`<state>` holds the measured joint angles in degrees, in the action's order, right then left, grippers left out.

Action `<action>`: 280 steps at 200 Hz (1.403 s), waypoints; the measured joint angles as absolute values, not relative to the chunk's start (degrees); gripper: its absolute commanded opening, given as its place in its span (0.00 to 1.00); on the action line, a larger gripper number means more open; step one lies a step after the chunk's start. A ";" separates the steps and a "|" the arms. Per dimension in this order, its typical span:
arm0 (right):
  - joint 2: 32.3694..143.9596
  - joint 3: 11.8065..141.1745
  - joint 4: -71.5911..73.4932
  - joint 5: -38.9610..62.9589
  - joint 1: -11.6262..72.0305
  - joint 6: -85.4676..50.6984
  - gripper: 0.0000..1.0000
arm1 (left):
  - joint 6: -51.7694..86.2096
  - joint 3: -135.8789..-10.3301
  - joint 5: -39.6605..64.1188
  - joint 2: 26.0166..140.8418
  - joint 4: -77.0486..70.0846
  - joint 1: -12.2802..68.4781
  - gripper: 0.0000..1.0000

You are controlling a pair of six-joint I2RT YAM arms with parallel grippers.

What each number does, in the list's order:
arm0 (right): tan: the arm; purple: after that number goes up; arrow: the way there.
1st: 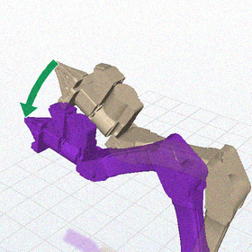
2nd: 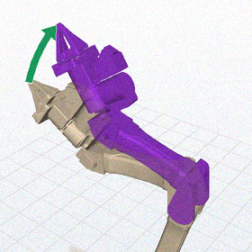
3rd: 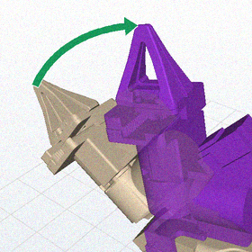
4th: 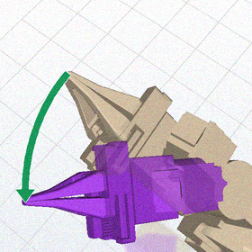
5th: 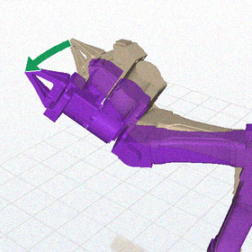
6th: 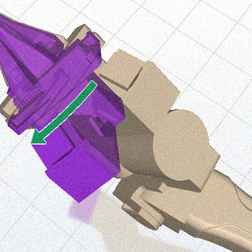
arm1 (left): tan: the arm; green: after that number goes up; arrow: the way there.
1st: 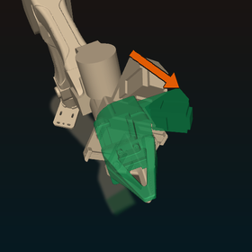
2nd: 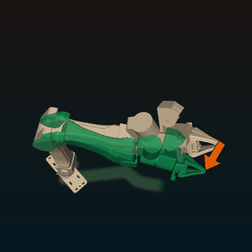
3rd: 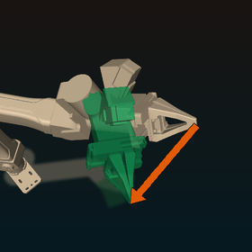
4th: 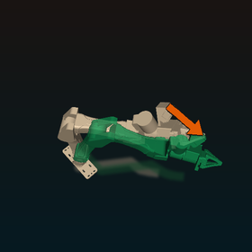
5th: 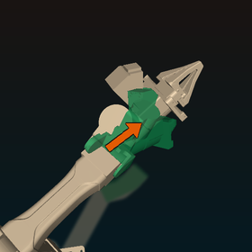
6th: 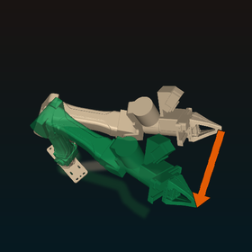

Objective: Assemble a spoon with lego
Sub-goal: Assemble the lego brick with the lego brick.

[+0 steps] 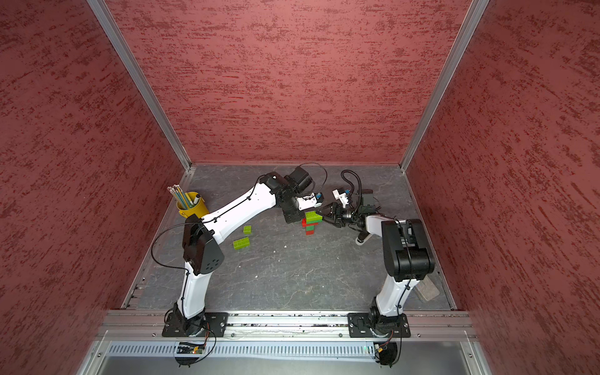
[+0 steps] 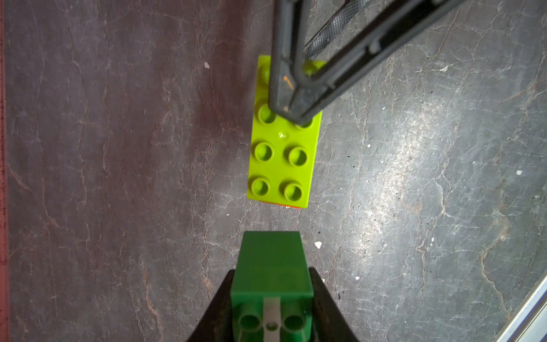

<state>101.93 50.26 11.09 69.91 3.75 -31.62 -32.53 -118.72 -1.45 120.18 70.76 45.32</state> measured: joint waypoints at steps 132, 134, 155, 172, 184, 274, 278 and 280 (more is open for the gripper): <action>103.68 50.96 10.90 70.76 5.43 -31.66 0.73 | -31.77 -119.96 -1.41 122.28 70.87 46.04 0.17; 103.70 50.96 10.90 70.78 5.43 -31.66 0.73 | -31.77 -120.03 -1.41 122.30 70.85 46.04 0.16; 103.74 50.96 10.85 70.89 5.43 -31.64 0.73 | -31.92 -120.33 -1.39 122.78 70.57 46.04 0.16; 103.74 50.96 10.72 70.91 5.43 -31.53 0.72 | -32.42 -120.33 -1.34 122.96 70.54 46.04 0.16; 103.74 50.96 10.61 70.94 5.43 -31.46 0.72 | -32.86 -120.33 -1.30 122.96 70.48 46.04 0.16; 103.79 51.24 10.02 70.94 5.43 -31.05 0.71 | -34.85 -121.27 0.03 123.76 70.13 45.95 0.14; 103.79 51.27 10.00 70.94 5.43 -31.05 0.71 | -34.87 -121.45 0.05 123.96 70.17 45.93 0.14; 103.79 51.27 10.00 70.96 5.43 -31.05 0.71 | -34.89 -121.56 0.05 124.09 70.22 45.93 0.14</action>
<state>103.79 51.27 10.00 70.96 5.43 -31.05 -34.89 -121.56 0.05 124.09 70.22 45.93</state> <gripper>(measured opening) 0.713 0.359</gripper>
